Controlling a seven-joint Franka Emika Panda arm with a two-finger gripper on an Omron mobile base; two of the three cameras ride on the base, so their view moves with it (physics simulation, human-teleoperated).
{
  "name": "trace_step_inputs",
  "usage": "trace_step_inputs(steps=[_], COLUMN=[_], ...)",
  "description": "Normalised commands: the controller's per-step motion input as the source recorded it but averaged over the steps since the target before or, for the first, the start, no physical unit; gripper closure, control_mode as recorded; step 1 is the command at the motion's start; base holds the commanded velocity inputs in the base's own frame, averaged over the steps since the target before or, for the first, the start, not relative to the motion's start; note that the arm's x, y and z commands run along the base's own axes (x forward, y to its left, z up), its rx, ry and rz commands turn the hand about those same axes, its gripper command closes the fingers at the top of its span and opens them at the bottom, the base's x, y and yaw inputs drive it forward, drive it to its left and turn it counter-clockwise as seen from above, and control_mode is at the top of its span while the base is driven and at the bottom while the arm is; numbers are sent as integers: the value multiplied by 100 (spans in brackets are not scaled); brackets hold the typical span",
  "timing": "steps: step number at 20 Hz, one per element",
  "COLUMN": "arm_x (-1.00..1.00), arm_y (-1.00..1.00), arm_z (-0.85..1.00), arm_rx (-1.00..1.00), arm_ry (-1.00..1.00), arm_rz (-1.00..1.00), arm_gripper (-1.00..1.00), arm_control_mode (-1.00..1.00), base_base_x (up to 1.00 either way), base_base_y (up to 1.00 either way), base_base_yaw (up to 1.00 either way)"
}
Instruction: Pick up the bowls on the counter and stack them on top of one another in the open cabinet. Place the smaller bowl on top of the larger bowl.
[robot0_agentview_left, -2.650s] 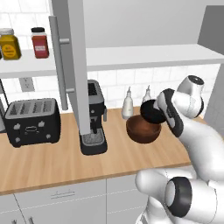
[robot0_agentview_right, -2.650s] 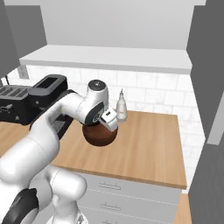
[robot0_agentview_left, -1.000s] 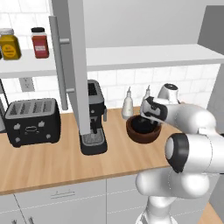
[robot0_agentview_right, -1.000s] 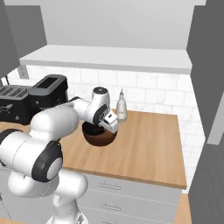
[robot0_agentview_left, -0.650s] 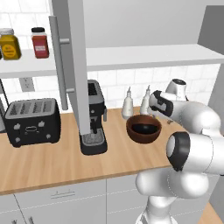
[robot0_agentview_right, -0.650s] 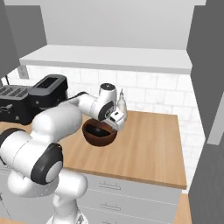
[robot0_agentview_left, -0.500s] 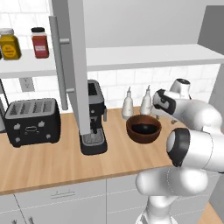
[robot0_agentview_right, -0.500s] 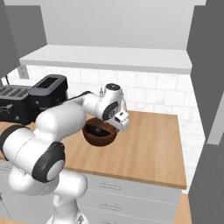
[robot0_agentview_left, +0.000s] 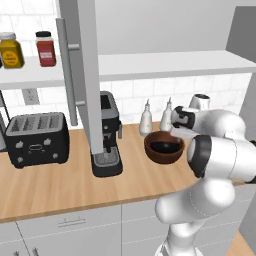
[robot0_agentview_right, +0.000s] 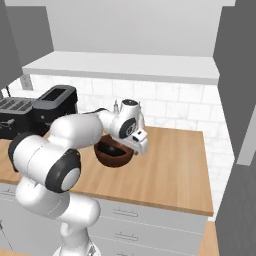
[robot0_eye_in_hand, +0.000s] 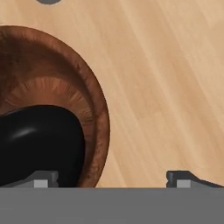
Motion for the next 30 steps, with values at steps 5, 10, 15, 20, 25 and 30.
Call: trace_step_inputs(steps=[5, 10, 15, 20, 25, 30], arm_x=[0, 1, 0, 1, 2, -24], arm_y=[18, 5, 0, 0, 0, 0], arm_z=[-48, -46, -21, -16, -1, 28], arm_rx=[-2, 0, 0, 0, 0, 3], arm_ry=[5, 0, -6, -17, 0, -7], arm_rz=[1, 1, 0, 0, 0, 0], arm_gripper=[-100, -100, -100, 100, 100, 100], arm_control_mode=[-100, -100, -100, -100, -100, -100], base_base_x=[0, 0, 0, 0, 0, 0], base_base_y=[0, 0, 0, 0, 0, 0], base_base_yaw=[0, 0, 0, 0, 0, 0])
